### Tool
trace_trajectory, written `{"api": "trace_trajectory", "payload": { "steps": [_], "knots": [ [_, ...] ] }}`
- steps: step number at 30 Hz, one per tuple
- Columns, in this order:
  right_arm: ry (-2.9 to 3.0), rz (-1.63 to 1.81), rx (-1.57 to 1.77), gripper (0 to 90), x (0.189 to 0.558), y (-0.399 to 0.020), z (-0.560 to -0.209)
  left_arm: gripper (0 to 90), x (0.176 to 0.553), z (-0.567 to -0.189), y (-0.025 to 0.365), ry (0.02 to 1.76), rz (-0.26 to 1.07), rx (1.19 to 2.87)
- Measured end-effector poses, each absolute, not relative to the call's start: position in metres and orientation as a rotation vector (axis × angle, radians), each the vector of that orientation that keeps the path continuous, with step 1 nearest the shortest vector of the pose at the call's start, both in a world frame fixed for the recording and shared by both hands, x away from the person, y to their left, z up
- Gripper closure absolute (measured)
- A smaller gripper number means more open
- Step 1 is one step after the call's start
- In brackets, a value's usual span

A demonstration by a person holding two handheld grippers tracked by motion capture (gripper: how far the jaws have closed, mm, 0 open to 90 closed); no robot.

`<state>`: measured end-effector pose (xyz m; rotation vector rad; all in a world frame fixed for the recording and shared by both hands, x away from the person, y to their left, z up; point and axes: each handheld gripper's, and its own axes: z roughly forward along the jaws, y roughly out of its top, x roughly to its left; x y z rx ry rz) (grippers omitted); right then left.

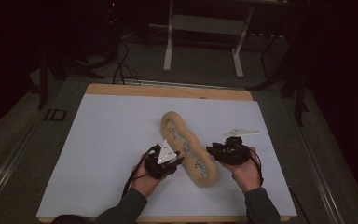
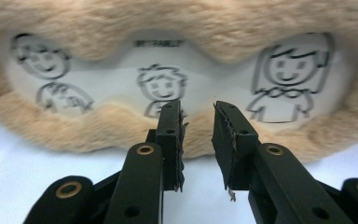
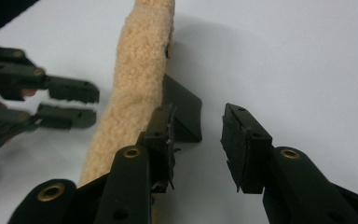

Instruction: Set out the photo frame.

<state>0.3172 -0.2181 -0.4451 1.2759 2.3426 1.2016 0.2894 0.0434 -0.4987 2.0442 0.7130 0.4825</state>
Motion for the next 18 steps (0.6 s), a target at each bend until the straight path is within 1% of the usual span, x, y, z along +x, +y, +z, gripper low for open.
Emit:
{"api": "trace_trajectory", "payload": {
  "steps": [3, 10, 14, 18],
  "knots": [
    [2.336, 1.214, 1.261, 61.6, 0.312, -0.220, -0.442, 72.6, 0.295, -0.497, 0.051, 0.760, 0.478, 2.021],
    [2.316, 1.229, 1.257, 59.6, 0.303, -0.223, -0.438, 72.6, 0.307, -0.497, 0.064, 0.811, 0.504, 2.015],
    [2.298, 1.263, 1.263, 56.2, 0.296, -0.228, -0.436, 72.5, 0.314, -0.498, 0.071, 0.845, 0.500, 2.013],
    [2.296, 1.274, 1.259, 54.6, 0.293, -0.228, -0.435, 72.6, 0.320, -0.501, 0.075, 0.875, 0.496, 2.005]
  ]
}}
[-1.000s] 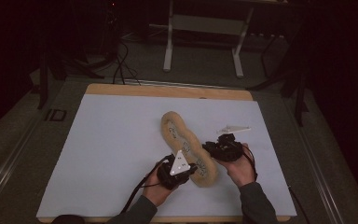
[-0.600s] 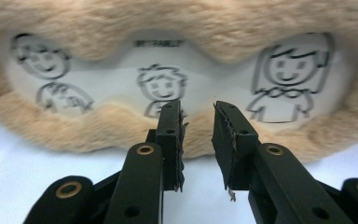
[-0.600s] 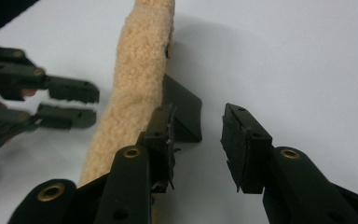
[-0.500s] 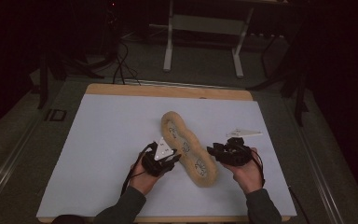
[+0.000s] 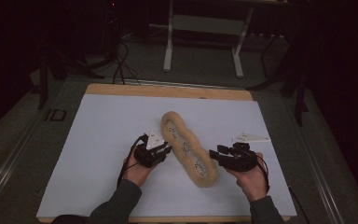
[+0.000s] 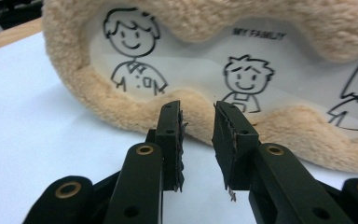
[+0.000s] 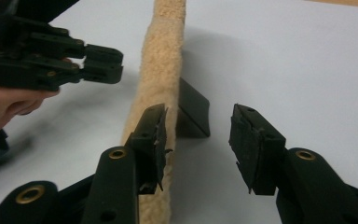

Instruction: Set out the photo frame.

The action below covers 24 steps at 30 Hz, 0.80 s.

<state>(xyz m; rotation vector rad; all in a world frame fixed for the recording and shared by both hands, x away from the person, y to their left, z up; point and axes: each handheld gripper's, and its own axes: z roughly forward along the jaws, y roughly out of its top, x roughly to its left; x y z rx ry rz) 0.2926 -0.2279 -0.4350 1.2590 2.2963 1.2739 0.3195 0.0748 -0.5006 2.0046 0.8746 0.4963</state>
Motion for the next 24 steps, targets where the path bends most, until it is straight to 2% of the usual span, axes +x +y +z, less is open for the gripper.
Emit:
{"api": "trace_trajectory", "payload": {
  "steps": [6, 16, 24],
  "knots": [
    [2.305, 1.309, 1.243, 52.3, 0.283, -0.223, -0.436, 72.5, 0.326, -0.501, 0.079, 0.903, 0.501, 2.001],
    [2.310, 1.324, 1.235, 43.5, 0.274, -0.217, -0.440, 71.9, 0.336, -0.499, 0.088, 0.944, 0.511, 1.991],
    [2.352, 1.278, 1.237, 42.5, 0.272, -0.211, -0.455, 71.7, 0.341, -0.501, 0.091, 0.971, 0.513, 1.990]
  ]
}}
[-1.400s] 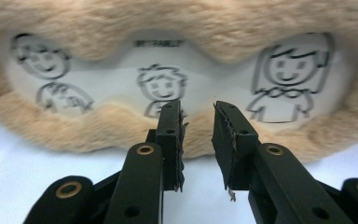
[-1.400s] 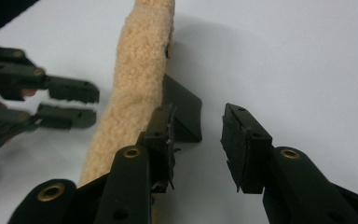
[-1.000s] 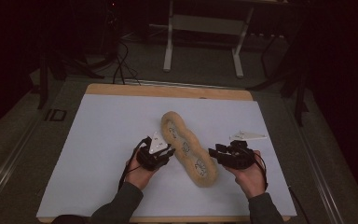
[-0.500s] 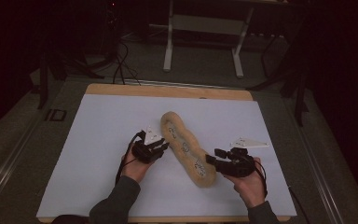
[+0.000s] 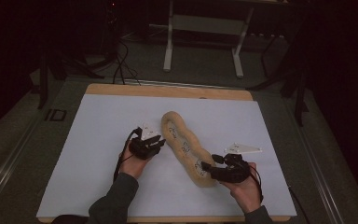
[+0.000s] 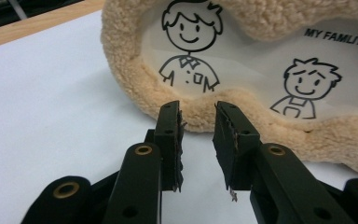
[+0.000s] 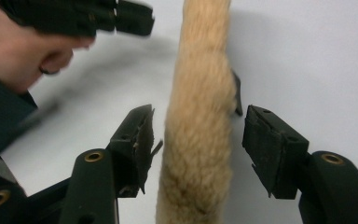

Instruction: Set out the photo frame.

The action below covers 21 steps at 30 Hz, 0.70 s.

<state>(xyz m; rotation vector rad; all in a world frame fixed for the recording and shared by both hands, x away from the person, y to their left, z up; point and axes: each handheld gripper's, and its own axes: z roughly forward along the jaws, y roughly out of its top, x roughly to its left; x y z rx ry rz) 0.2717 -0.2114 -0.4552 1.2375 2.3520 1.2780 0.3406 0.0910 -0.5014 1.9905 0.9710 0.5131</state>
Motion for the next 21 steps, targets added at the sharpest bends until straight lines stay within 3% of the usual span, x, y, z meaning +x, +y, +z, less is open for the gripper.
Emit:
{"api": "trace_trajectory", "payload": {
  "steps": [7, 12, 21],
  "knots": [
    [2.386, 1.201, 1.253, 49.1, 0.272, -0.204, -0.474, 71.0, 0.348, -0.501, 0.096, 1.001, 0.502, 1.982],
    [2.393, 1.211, 1.207, 62.2, 0.271, -0.201, -0.475, 70.4, 0.352, -0.497, 0.101, 1.011, 0.498, 1.976],
    [2.429, 1.222, 1.124, 63.7, 0.273, -0.204, -0.476, 70.1, 0.357, -0.497, 0.109, 1.041, 0.505, 1.972]
  ]
}}
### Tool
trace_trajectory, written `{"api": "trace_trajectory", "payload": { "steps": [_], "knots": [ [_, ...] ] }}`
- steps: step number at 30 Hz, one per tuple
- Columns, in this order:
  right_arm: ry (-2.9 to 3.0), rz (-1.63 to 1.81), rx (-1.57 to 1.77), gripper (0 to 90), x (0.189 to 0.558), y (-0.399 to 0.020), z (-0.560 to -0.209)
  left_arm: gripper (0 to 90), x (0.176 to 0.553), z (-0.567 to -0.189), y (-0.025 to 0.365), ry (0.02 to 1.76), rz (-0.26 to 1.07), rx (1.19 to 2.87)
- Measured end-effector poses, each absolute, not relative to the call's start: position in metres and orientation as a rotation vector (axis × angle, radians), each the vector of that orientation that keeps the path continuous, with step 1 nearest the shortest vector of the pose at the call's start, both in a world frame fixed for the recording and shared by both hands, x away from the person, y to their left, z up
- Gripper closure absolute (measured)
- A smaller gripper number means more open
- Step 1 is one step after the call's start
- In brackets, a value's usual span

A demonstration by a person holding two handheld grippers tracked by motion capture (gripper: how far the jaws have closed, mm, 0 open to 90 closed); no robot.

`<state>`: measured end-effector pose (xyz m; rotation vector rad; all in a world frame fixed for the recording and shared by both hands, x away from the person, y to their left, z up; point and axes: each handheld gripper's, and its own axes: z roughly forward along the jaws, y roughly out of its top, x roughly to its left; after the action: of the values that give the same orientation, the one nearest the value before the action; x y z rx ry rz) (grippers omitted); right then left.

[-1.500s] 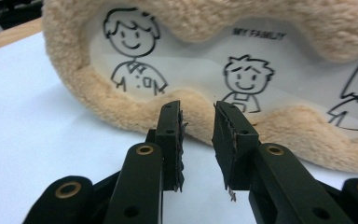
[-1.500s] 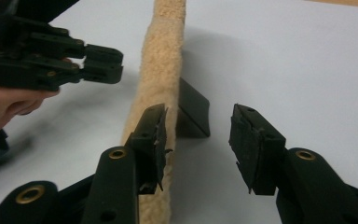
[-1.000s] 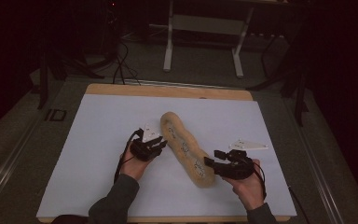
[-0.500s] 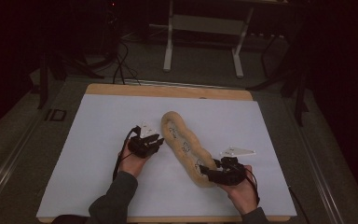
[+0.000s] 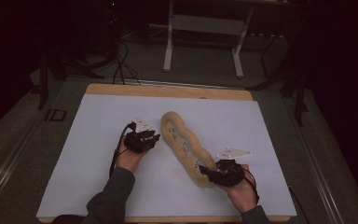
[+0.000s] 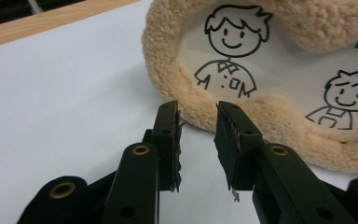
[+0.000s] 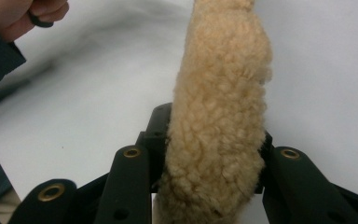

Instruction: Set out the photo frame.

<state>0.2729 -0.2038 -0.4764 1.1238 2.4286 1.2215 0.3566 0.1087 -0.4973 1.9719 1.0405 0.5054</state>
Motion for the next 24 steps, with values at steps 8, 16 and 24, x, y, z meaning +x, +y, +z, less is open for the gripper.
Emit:
{"api": "trace_trajectory", "payload": {
  "steps": [8, 16, 24],
  "knots": [
    [2.483, 1.283, 1.048, 65.0, 0.281, -0.212, -0.478, 68.1, 0.360, -0.494, 0.112, 1.053, 0.527, 1.969],
    [2.536, 1.321, 0.989, 65.3, 0.292, -0.220, -0.479, 66.8, 0.365, -0.492, 0.117, 1.086, 0.550, 1.944],
    [2.551, 1.335, 0.956, 65.3, 0.296, -0.223, -0.480, 64.5, 0.382, -0.496, 0.115, 1.101, 0.544, 1.955]
  ]
}}
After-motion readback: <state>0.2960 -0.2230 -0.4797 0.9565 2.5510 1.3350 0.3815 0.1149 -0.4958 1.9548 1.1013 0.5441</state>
